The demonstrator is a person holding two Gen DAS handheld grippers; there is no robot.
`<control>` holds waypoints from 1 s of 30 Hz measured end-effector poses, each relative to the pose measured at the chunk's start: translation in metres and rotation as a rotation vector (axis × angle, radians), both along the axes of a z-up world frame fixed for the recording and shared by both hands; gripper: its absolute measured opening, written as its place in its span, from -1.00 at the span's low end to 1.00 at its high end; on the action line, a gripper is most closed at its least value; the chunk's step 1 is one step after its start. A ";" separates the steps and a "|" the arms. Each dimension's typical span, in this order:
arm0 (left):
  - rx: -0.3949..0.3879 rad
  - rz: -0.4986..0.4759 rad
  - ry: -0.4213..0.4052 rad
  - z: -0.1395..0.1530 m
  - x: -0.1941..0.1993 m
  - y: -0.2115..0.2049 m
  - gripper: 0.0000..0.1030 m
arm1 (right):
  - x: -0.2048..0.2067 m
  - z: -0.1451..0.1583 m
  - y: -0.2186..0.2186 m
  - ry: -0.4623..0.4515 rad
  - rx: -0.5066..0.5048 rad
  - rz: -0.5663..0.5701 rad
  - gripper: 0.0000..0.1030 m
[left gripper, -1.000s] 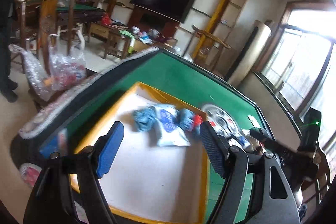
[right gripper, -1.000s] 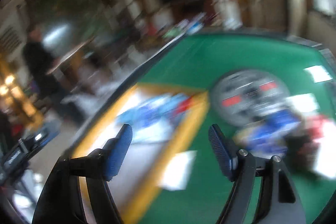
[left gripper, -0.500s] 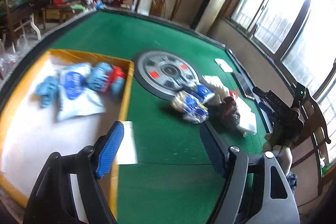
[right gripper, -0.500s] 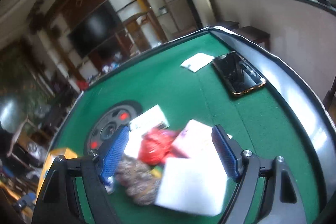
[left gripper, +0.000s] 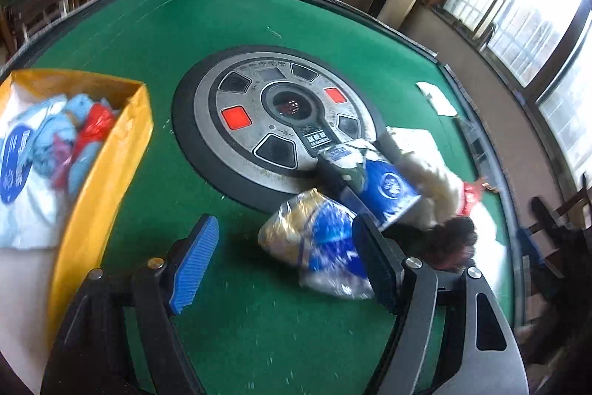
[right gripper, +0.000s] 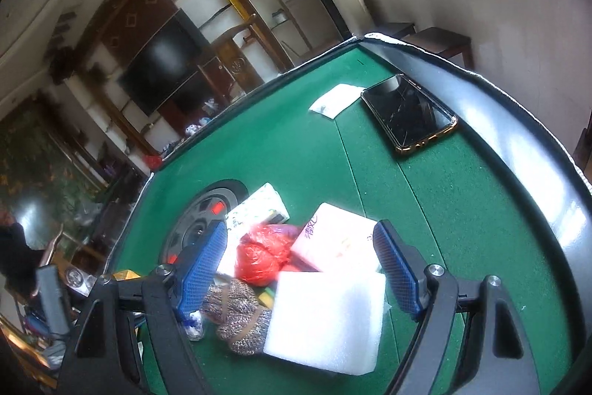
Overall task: Organize soft objects
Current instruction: 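Grasp the blue-wrapped bag with the left tool and lift it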
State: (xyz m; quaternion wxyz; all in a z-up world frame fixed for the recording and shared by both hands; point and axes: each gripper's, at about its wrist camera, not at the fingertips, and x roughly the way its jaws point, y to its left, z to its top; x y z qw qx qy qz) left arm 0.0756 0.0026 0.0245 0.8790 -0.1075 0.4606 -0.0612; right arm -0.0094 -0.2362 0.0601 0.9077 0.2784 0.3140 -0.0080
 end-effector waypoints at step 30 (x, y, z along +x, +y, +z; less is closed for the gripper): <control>-0.016 -0.098 -0.243 0.089 -0.132 0.064 -0.14 | 0.011 -0.024 0.022 0.113 -0.101 0.013 0.49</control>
